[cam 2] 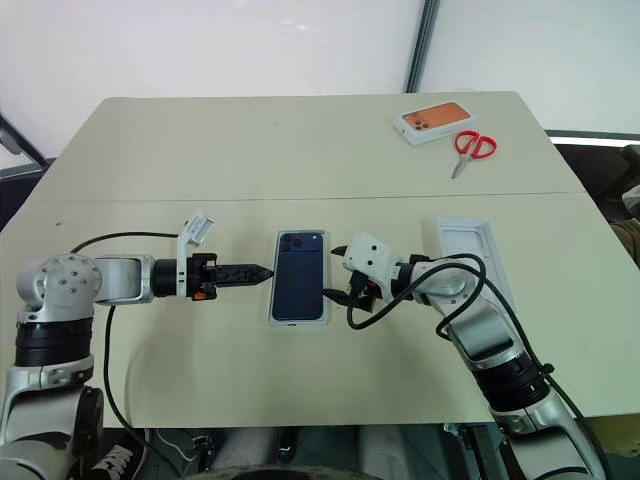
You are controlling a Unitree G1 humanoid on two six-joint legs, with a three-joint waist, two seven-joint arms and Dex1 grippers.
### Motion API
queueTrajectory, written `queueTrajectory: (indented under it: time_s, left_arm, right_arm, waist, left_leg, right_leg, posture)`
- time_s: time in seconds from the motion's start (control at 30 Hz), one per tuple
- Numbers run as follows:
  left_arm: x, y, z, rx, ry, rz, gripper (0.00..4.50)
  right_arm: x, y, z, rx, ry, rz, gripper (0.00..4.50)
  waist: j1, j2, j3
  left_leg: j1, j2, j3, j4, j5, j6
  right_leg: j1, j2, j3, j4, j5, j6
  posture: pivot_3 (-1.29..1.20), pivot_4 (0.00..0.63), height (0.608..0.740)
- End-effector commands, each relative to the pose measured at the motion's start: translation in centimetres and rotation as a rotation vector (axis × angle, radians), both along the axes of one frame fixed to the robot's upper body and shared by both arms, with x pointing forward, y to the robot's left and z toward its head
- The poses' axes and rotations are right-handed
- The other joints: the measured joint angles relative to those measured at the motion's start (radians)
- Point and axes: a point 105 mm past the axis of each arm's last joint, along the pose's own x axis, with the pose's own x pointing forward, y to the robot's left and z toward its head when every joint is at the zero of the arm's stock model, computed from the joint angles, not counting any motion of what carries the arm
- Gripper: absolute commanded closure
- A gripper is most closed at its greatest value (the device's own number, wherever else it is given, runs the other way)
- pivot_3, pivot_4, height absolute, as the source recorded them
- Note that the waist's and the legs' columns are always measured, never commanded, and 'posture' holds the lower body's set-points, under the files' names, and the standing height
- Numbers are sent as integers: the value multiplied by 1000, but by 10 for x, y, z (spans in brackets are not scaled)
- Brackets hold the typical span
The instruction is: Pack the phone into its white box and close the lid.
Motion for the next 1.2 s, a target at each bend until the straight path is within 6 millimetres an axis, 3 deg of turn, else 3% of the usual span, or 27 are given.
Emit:
queueTrajectory:
  time_s: [0.03,0.2,0.27,0.37,0.47,0.57,0.73,0.83,1.2]
  left_arm:
    - [1,0,9,-6,-44,-13,905]
    - [17,5,21,6,-293,40,905]
    - [17,8,15,34,-319,30,905]
    - [26,24,-5,218,-481,34,905]
    - [25,26,-21,281,-490,6,905]
    - [27,25,-22,225,-454,40,1705]
    - [24,29,-42,315,-427,38,4377]
    - [19,28,-54,357,-401,11,4500]
    - [15,-12,-60,276,-320,-85,4500]
  right_arm:
    - [0,4,11,15,-50,22,565]
    - [4,9,23,68,-66,14,565]
    - [5,6,21,58,-67,10,565]
    - [7,-7,12,-13,-68,-13,565]
    - [15,-15,9,-53,-92,-51,565]
    - [18,-18,9,-33,-69,-79,565]
    - [18,-26,-1,-88,-81,-95,3075]
    - [15,-18,-8,-106,-77,-67,4462]
    - [16,-15,-24,-177,-68,-70,4462]
  waist:
    - [1,0,0]
    - [0,0,0]
    - [0,0,0]
    - [0,0,0]
    - [1,1,0]
    - [4,0,0]
    - [-2,1,0]
    - [-2,1,0]
    - [8,1,0]
  left_leg:
    - [0,0,0,0,0,0]
    - [0,0,0,0,1,-1]
    - [0,0,0,-1,2,-4]
    - [0,0,1,-1,2,-4]
    - [0,0,2,-1,0,0]
    - [0,0,1,-1,0,1]
    - [0,0,1,-1,-1,1]
    - [0,0,1,-1,0,1]
    - [0,-1,0,1,-1,1]
  right_leg:
    - [0,0,0,0,0,0]
    - [0,0,0,0,0,0]
    - [0,0,0,-1,0,0]
    - [0,-1,1,-1,0,0]
    - [0,-1,1,-1,0,0]
    - [0,-1,0,-1,0,-1]
    - [0,-1,0,-1,0,0]
    - [-1,0,0,-1,0,0]
    - [1,-1,-1,-1,0,0]
  posture:
    - [0,150,740]
    - [0,150,740]
    - [0,150,740]
    - [0,150,740]
    - [0,150,740]
    - [0,150,740]
    - [0,150,740]
    - [0,150,740]
    - [0,150,740]
